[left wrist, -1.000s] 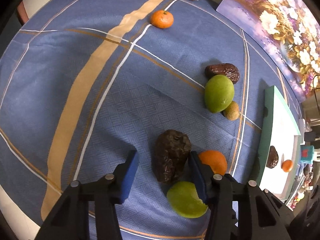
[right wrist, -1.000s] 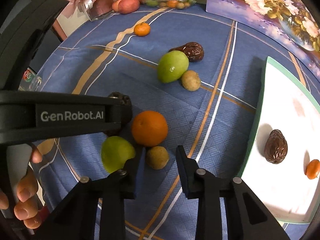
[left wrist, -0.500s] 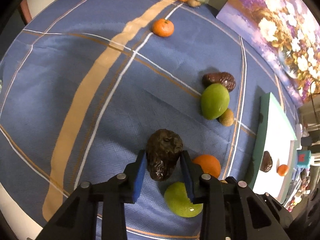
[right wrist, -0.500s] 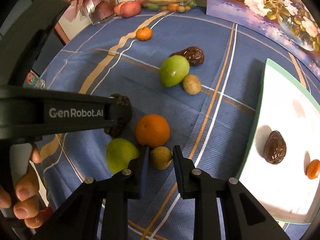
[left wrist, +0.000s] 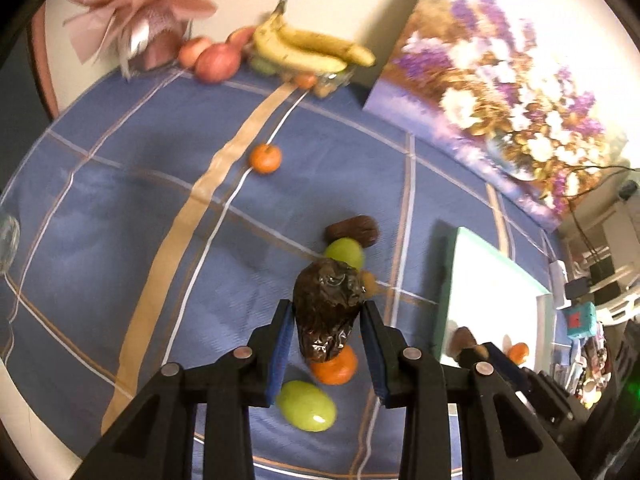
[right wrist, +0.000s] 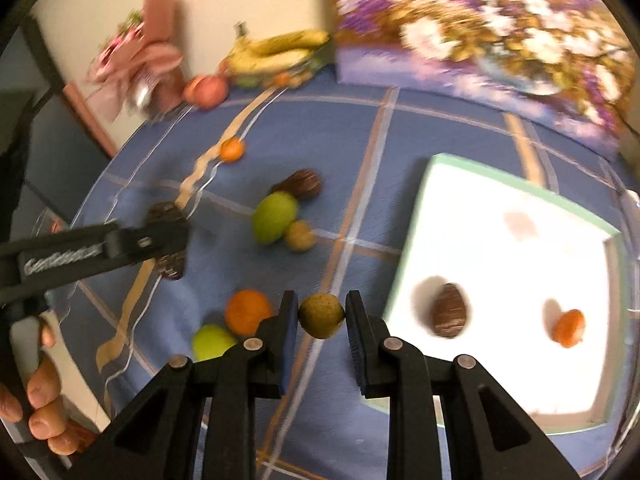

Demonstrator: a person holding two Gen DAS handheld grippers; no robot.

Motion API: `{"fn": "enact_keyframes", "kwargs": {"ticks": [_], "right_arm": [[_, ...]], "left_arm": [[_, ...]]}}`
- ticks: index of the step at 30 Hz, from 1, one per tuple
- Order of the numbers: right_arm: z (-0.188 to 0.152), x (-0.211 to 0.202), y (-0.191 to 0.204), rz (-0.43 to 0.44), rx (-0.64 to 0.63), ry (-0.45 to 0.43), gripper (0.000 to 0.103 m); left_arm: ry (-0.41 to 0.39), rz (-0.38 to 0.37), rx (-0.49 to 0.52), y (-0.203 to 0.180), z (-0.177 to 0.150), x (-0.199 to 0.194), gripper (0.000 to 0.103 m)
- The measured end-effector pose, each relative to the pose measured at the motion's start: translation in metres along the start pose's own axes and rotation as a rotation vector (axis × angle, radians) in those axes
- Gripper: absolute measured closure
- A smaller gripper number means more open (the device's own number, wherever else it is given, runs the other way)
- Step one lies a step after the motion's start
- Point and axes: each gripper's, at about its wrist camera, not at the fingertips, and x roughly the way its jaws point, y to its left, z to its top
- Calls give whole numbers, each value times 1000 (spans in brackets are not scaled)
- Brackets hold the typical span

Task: Organize fruits
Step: 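Carry both fruits into the white tray and open both tools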

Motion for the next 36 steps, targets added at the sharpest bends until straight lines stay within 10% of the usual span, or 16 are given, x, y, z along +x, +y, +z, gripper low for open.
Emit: {"fn": "enact_keyframes", "kwargs": {"ticks": [17, 36], "right_arm": [[-12, -70, -130, -227, 318, -105, 78], [-35, -101, -176, -331, 412, -132, 78]], "left_arm": [[19, -75, 191, -87, -30, 2, 67], [126, -85, 419, -177, -78, 37, 67]]}}
